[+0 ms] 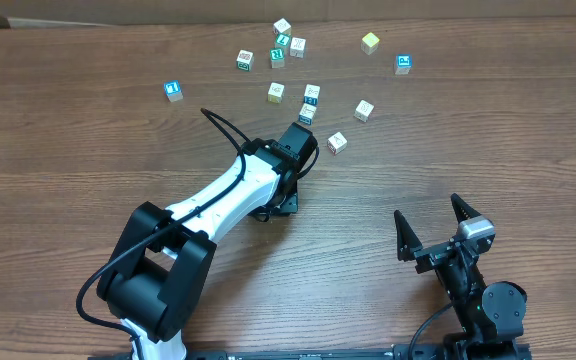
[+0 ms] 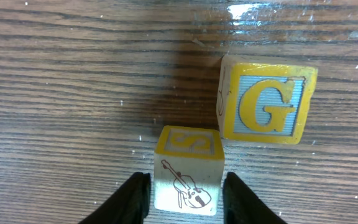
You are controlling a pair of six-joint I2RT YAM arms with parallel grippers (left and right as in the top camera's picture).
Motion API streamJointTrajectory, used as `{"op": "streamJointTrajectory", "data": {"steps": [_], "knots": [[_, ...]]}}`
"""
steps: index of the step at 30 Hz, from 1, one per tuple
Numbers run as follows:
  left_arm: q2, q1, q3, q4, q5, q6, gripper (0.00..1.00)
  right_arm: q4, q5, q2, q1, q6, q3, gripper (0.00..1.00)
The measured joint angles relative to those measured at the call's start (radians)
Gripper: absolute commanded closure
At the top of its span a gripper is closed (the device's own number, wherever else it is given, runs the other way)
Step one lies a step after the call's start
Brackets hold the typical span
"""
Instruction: Form a circle
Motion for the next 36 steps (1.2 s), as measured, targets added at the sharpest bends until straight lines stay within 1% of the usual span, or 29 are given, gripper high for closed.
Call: {"op": "streamJointTrajectory", "data": {"steps": [7,14,33,36], "knots": [[0.0,0.0,0.0,0.004,0.0,0.0,0.72,0.0,0.0,0.0,0.0,0.0,0.0,0.0],[0.0,0.0,0.0,0.006,-0.001,0.0,0.74,0.0,0.0,0.0,0.0,0.001,0.0,0.0],[0.0,0.0,0.0,0.011,-0.005,0.0,0.72,0.0,0.0,0.0,0.0,0.0,0.0,0.0],[0.0,0.0,0.0,0.011,-0.006,0.0,0.68,0.0,0.0,0.0,0.0,0.0,0.0,0.0]]}}
